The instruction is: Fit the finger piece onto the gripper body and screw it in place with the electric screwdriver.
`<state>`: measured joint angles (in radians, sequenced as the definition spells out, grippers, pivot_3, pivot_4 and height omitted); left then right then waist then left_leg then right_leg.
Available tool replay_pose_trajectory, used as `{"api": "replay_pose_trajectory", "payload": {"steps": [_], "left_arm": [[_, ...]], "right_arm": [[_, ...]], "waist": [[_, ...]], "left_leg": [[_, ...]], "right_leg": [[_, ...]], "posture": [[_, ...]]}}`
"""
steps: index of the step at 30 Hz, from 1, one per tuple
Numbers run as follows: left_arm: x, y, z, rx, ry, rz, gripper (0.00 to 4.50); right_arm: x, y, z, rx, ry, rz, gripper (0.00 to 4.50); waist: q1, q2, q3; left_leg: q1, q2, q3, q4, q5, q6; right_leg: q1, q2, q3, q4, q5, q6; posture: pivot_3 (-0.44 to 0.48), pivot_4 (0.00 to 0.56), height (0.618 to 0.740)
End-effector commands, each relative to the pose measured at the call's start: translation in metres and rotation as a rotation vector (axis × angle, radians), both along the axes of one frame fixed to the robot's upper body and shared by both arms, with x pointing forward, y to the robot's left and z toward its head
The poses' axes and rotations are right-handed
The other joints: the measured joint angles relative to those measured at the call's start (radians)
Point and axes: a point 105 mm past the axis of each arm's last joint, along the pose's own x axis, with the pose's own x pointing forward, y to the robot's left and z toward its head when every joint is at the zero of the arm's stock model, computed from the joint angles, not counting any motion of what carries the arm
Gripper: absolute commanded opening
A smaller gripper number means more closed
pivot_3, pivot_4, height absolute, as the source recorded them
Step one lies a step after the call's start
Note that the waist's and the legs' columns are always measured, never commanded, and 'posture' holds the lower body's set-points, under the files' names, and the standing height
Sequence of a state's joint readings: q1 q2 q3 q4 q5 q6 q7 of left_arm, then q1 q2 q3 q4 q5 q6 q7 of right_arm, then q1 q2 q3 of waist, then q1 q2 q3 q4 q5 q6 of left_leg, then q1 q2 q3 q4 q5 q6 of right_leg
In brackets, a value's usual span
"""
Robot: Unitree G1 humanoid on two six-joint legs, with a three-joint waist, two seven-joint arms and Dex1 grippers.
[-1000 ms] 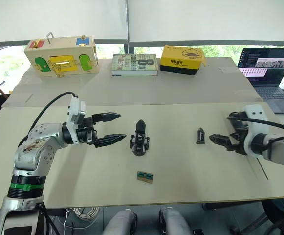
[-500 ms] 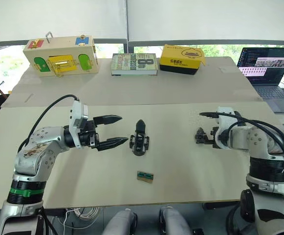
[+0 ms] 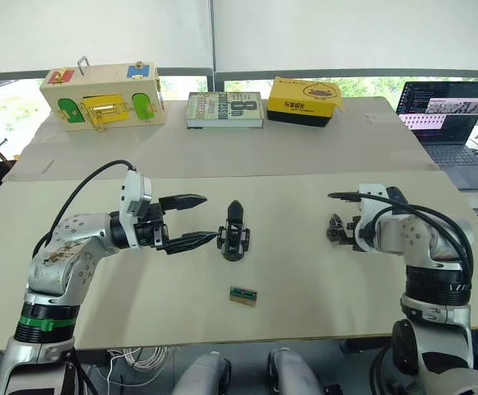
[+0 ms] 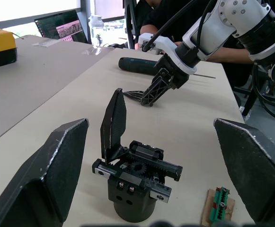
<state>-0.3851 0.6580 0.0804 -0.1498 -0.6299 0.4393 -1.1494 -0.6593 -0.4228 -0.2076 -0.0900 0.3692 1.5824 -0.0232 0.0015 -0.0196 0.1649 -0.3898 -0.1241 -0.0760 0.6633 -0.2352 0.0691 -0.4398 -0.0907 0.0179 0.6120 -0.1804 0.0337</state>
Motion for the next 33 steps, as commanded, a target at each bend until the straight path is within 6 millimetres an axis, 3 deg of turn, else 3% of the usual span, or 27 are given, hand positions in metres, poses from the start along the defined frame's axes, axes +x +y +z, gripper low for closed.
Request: {"api": "replay_pose_trajectory", "payload": {"steps": [1, 4, 7, 9, 11, 15, 19, 24, 29, 33], "left_arm": [[-0.002, -0.002, 0.010, -0.002, -0.053, -0.010, 4.50], [-0.001, 0.000, 0.011, 0.000, -0.056, -0.005, 4.50], [-0.001, 0.000, 0.013, -0.008, -0.063, -0.011, 4.50], [0.000, 0.000, 0.015, -0.013, -0.081, -0.010, 4.50], [0.006, -0.002, 0.024, -0.085, -0.089, 0.026, 4.50], [0.017, -0.006, 0.044, -0.238, -0.076, 0.093, 4.50], [0.034, -0.019, 0.065, -0.409, -0.087, 0.185, 4.50], [0.042, -0.045, 0.086, -0.598, -0.044, 0.193, 4.50], [0.044, -0.065, 0.089, -0.669, 0.009, 0.176, 4.50], [0.043, -0.068, 0.097, -0.751, 0.035, 0.167, 4.50]], "right_arm": [[-0.003, 0.000, -0.002, -0.002, 0.004, -0.008, 2.25], [-0.004, -0.003, 0.003, 0.003, -0.019, -0.010, 1.23], [-0.005, -0.001, 0.013, 0.031, -0.089, 0.021, 1.12], [-0.002, 0.002, 0.034, 0.048, -0.247, 0.058, 1.12], [-0.004, 0.005, 0.065, -0.044, -0.457, 0.145, 1.12], [-0.017, 0.032, 0.115, -0.199, -0.807, 0.364, 1.12], [-0.038, 0.081, 0.155, -0.312, -1.138, 0.610, 1.12], [-0.043, 0.123, 0.167, -0.389, -1.339, 0.775, 1.12], [-0.042, 0.136, 0.167, -0.406, -1.405, 0.805, 1.12], [-0.042, 0.141, 0.166, -0.409, -1.419, 0.818, 1.12]], "waist": [[-0.003, 0.000, 0.000], [-0.006, 0.000, 0.000], [-0.007, 0.000, 0.000], [-0.006, 0.000, 0.000], [-0.005, 0.000, 0.000], [-0.006, 0.001, 0.000], [-0.014, 0.000, 0.001], [-0.014, -0.001, 0.001], [-0.010, -0.001, 0.001], [-0.007, -0.001, 0.001]], "left_leg": [[0.000, 0.000, 0.000, 0.000, 0.000, 0.000], [0.000, 0.000, 0.000, 0.000, 0.000, 0.000], [0.000, 0.000, 0.000, 0.000, 0.000, 0.000], [0.000, 0.000, 0.000, 0.000, 0.000, 0.000], [-0.001, -0.001, 0.000, 0.000, 0.000, 0.000], [-0.001, -0.002, 0.000, 0.000, -0.001, -0.001], [0.001, -0.001, 0.000, 0.000, 0.000, -0.005], [0.001, 0.000, 0.000, 0.000, 0.005, -0.015], [0.002, -0.001, 0.000, 0.000, 0.008, -0.015], [0.001, -0.001, 0.000, 0.000, 0.009, -0.016]], "right_leg": [[0.000, 0.000, 0.000, 0.000, 0.000, 0.000], [0.000, 0.000, 0.000, 0.000, 0.000, 0.000], [-0.001, 0.000, 0.000, 0.000, 0.000, 0.000], [-0.001, 0.000, 0.000, 0.000, 0.000, 0.000], [-0.001, 0.000, 0.000, 0.000, 0.000, 0.000], [-0.001, 0.001, -0.001, -0.001, 0.000, 0.002], [0.000, 0.000, -0.001, 0.000, 0.000, 0.002], [0.001, 0.001, -0.001, 0.000, 0.002, 0.002], [0.001, 0.003, -0.001, 0.001, 0.003, 0.002], [0.001, 0.004, 0.000, 0.000, 0.004, 0.001]], "posture": [[0.000, 0.150, 0.740], [0.000, 0.150, 0.740], [0.000, 0.150, 0.740], [0.000, 0.150, 0.740], [0.000, 0.150, 0.740], [0.000, 0.150, 0.740], [0.000, 0.150, 0.740], [0.000, 0.150, 0.740], [0.000, 0.150, 0.740], [0.000, 0.150, 0.740]]}}
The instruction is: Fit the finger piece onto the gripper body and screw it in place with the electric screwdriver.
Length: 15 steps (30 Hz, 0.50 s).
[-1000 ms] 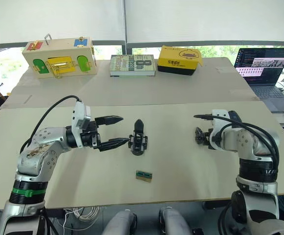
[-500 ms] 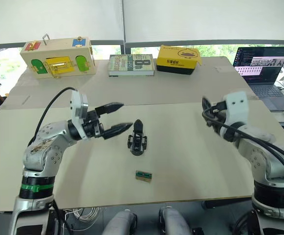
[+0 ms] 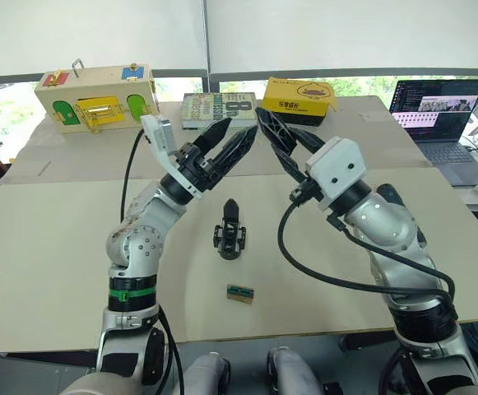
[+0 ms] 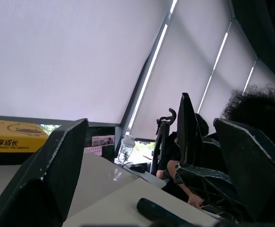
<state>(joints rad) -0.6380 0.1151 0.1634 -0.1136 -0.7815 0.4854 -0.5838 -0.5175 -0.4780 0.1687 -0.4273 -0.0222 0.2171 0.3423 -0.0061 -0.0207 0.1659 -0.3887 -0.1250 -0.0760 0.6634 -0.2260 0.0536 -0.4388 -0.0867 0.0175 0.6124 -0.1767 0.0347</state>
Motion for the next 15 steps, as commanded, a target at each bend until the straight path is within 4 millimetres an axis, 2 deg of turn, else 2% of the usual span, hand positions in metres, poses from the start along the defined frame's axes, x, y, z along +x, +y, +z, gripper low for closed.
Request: {"api": "replay_pose_trajectory", "payload": {"steps": [1, 8, 11, 15], "left_arm": [[-0.006, -0.005, 0.019, -0.062, -0.040, -0.028, 4.50], [-0.011, -0.016, 0.015, -0.064, -0.006, -0.110, 4.50], [-0.012, -0.018, 0.017, -0.074, -0.001, -0.129, 3.66], [-0.013, -0.019, 0.019, -0.089, -0.012, -0.129, 1.57]], "right_arm": [[-0.008, 0.006, 0.016, 0.009, -0.090, 0.026, 1.12], [-0.009, 0.010, 0.014, 0.012, -0.091, 0.039, 1.12], [-0.009, 0.012, 0.014, 0.009, -0.095, 0.045, 1.12], [-0.011, 0.012, 0.013, 0.009, -0.096, 0.047, 1.12]], "waist": [[0.000, 0.000, 0.000], [0.001, 0.000, 0.000], [0.001, 0.000, 0.000], [0.001, 0.000, 0.000]], "left_leg": [[0.000, 0.000, 0.000, 0.000, 0.000, 0.000], [0.000, 0.000, 0.000, 0.000, 0.000, 0.000], [0.000, 0.000, 0.000, 0.000, 0.000, 0.000], [0.000, 0.000, 0.000, 0.000, 0.000, 0.000]], "right_leg": [[0.000, 0.000, 0.000, 0.000, 0.000, 0.000], [0.000, 0.001, 0.001, 0.000, 0.000, 0.000], [0.000, 0.001, 0.001, 0.000, 0.000, 0.000], [0.000, 0.002, 0.001, 0.000, 0.000, -0.001]], "posture": [[0.000, 0.150, 0.740], [0.000, 0.150, 0.740], [0.000, 0.150, 0.740], [0.000, 0.150, 0.740]]}}
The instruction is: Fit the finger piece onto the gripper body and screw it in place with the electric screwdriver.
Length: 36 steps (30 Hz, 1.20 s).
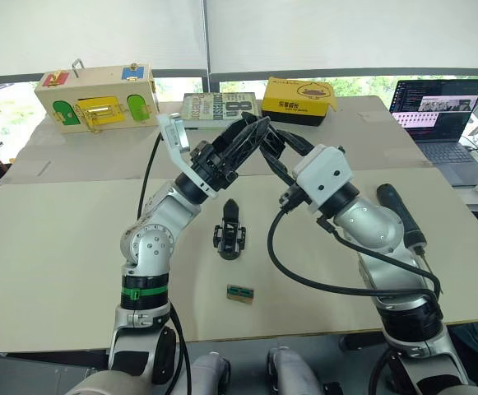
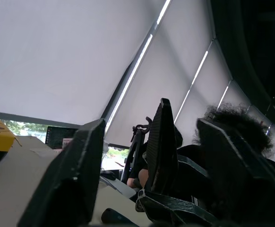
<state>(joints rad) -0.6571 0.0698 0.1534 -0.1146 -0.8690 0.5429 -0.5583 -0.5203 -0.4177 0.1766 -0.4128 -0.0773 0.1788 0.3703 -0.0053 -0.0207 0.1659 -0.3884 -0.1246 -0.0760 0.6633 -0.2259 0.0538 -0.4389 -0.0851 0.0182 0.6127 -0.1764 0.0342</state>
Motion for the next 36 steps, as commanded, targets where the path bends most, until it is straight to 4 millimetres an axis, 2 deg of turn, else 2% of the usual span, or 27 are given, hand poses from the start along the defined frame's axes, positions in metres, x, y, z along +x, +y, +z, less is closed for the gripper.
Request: {"api": "replay_pose_trajectory", "payload": {"steps": [1, 3, 11, 13, 16, 20, 24, 29, 36], "left_arm": [[-0.008, -0.002, 0.015, -0.031, -0.061, -0.014, 1.08], [-0.008, 0.000, 0.015, -0.046, -0.061, -0.008, 0.06], [-0.010, 0.007, 0.023, -0.123, -0.067, -0.011, 0.00], [-0.009, 0.010, 0.025, -0.142, -0.061, -0.008, 0.00], [-0.007, 0.015, 0.027, -0.134, -0.065, -0.011, 0.00], [-0.009, 0.022, 0.028, -0.083, -0.071, -0.059, 0.00], [-0.021, 0.031, 0.023, 0.054, -0.078, -0.193, 0.00], [-0.042, 0.033, 0.006, 0.308, -0.075, -0.394, 0.00], [-0.063, 0.024, -0.007, 0.457, -0.037, -0.669, 0.00]], "right_arm": [[-0.008, 0.001, 0.014, 0.013, -0.069, 0.017, 1.12], [-0.009, 0.001, 0.013, 0.013, -0.063, 0.016, 1.12], [-0.008, -0.004, 0.007, 0.021, -0.016, 0.017, 1.12], [-0.009, -0.008, 0.008, 0.025, -0.006, 0.020, 2.18], [-0.013, -0.023, 0.016, -0.013, -0.004, 0.045, 3.19], [-0.030, -0.035, 0.016, -0.058, 0.162, 0.225, 4.50], [-0.041, -0.046, 0.024, -0.047, 0.403, 0.337, 4.50], [-0.066, -0.039, 0.012, -0.078, 0.823, 0.514, 4.50], [-0.069, -0.025, -0.009, -0.080, 1.075, 0.528, 4.50]], "waist": [[0.000, 0.000, 0.000], [0.002, 0.000, 0.000], [0.005, 0.000, 0.000], [0.007, 0.000, 0.000], [0.007, 0.000, 0.000], [0.011, 0.000, 0.000], [0.007, 0.000, 0.000], [0.005, 0.000, 0.000], [0.015, 0.000, 0.001]], "left_leg": [[0.000, 0.000, 0.000, 0.000, 0.000, 0.000], [0.000, 0.000, 0.000, 0.000, 0.000, 0.000], [0.000, 0.000, 0.000, 0.000, 0.000, 0.000], [0.000, 0.000, 0.000, 0.000, 0.000, 0.000], [0.000, 0.000, 0.000, 0.000, 0.000, 0.000], [0.000, 0.000, 0.000, 0.000, -0.003, 0.006], [0.000, 0.001, 0.000, 0.000, -0.004, 0.011], [0.000, 0.003, 0.000, 0.000, -0.004, 0.012], [-0.002, 0.002, 0.000, 0.000, -0.005, 0.013]], "right_leg": [[0.000, 0.000, 0.000, 0.000, 0.000, 0.000], [0.000, 0.000, 0.000, 0.000, 0.000, 0.000], [0.000, 0.000, 0.000, 0.000, 0.000, 0.000], [0.000, 0.000, 0.000, 0.000, 0.000, 0.000], [0.000, 0.000, 0.000, 0.000, 0.000, 0.000], [0.001, 0.001, 0.000, -0.001, 0.000, 0.000], [0.000, 0.001, 0.000, -0.001, 0.000, 0.000], [0.000, 0.001, 0.000, -0.001, 0.000, -0.001], [0.000, -0.006, -0.002, -0.002, 0.000, -0.001]], "posture": [[0.000, 0.150, 0.740], [0.000, 0.150, 0.740], [0.000, 0.150, 0.740], [0.000, 0.150, 0.740], [0.000, 0.150, 0.740], [0.000, 0.150, 0.740], [0.000, 0.150, 0.740], [0.000, 0.150, 0.740], [0.000, 0.150, 0.740]]}}
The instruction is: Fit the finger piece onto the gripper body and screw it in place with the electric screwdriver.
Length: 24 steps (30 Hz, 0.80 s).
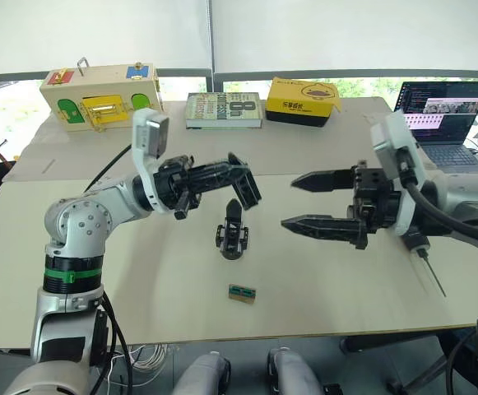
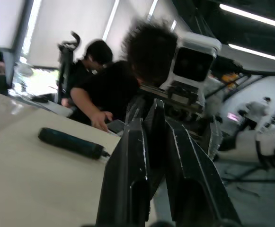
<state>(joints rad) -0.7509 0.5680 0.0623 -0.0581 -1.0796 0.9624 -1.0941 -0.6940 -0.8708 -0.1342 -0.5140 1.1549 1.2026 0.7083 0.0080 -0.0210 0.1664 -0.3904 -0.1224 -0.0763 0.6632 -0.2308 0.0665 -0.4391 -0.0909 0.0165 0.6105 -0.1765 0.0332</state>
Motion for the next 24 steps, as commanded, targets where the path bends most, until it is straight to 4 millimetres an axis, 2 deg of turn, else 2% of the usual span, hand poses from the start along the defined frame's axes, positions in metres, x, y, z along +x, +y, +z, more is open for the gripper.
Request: {"api": "replay_pose_trajectory", "payload": {"steps": [1, 8, 16, 24], "left_arm": [[-0.010, -0.007, -0.001, 0.050, -0.040, -0.110, 0.00], [-0.012, -0.021, -0.009, 0.090, -0.066, -0.174, 0.00], [-0.008, -0.021, -0.013, 0.105, -0.059, -0.159, 0.00], [-0.011, -0.020, -0.023, 0.163, -0.047, -0.172, 0.00]], "right_arm": [[-0.003, 0.009, -0.004, 0.003, 0.082, 0.011, 4.50], [-0.006, 0.029, -0.010, 0.046, 0.217, 0.044, 4.50], [-0.009, 0.038, -0.015, 0.048, 0.273, 0.029, 4.50], [-0.006, 0.045, -0.017, 0.063, 0.287, 0.004, 4.50]], "waist": [[0.002, 0.000, 0.000], [0.003, 0.000, 0.000], [0.002, 0.000, 0.000], [0.002, 0.000, 0.000]], "left_leg": [[0.000, 0.000, 0.000, 0.000, 0.000, 0.000], [-0.004, 0.000, 0.000, 0.000, -0.001, 0.001], [-0.016, -0.001, 0.000, 0.002, 0.002, 0.000], [-0.016, -0.001, 0.000, 0.004, 0.001, 0.001]], "right_leg": [[0.000, 0.000, 0.000, 0.000, 0.000, 0.000], [-0.004, -0.001, 0.001, -0.001, 0.000, 0.000], [-0.018, -0.001, 0.002, 0.002, 0.001, -0.001], [-0.017, -0.001, 0.001, 0.002, 0.001, -0.001]], "posture": [[0.000, 0.150, 0.740], [0.000, 0.150, 0.740], [0.000, 0.150, 0.740], [0.000, 0.150, 0.740]]}}
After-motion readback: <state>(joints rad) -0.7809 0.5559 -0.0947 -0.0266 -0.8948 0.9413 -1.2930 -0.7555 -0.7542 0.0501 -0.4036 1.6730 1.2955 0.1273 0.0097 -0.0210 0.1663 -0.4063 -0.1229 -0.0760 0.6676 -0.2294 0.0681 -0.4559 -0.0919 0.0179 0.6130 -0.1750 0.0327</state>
